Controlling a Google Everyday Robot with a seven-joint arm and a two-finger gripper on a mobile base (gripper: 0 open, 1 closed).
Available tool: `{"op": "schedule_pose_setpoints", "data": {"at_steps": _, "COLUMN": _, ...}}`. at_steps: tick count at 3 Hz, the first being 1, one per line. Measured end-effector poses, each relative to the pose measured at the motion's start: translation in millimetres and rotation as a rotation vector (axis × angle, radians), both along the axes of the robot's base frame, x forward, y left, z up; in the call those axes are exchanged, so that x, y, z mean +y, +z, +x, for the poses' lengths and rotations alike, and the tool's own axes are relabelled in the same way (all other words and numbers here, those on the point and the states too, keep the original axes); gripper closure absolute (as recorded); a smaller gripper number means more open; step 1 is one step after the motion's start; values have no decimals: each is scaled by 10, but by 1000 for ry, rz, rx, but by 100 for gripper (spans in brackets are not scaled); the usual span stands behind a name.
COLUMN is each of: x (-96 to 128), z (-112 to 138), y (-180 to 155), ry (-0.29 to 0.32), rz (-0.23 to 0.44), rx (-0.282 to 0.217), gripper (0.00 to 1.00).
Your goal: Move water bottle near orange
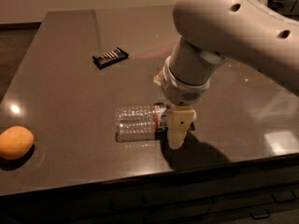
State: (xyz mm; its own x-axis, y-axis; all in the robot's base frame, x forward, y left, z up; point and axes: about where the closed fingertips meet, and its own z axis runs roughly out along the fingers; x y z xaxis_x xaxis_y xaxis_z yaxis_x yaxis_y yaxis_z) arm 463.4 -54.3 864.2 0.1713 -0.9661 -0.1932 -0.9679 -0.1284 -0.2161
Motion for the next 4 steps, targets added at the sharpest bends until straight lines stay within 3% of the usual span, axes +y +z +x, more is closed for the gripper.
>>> {"op": "schedule_pose_setpoints", "data": {"at_steps": 1, "x": 33, "z": 38, "y": -82, "ry": 5, "rz": -22, "rx": 4, "gripper": 17}}
{"op": "schedule_pose_setpoints", "data": {"at_steps": 3, "x": 185, "z": 74, "y": 48, "ry": -18, "rz": -50, "rx": 74, "gripper": 64}}
{"op": "schedule_pose_setpoints", "data": {"at_steps": 4, "x": 445, "z": -38, "y": 227, "ry": 18, "rz": -30, "rx": 90, "gripper": 87}}
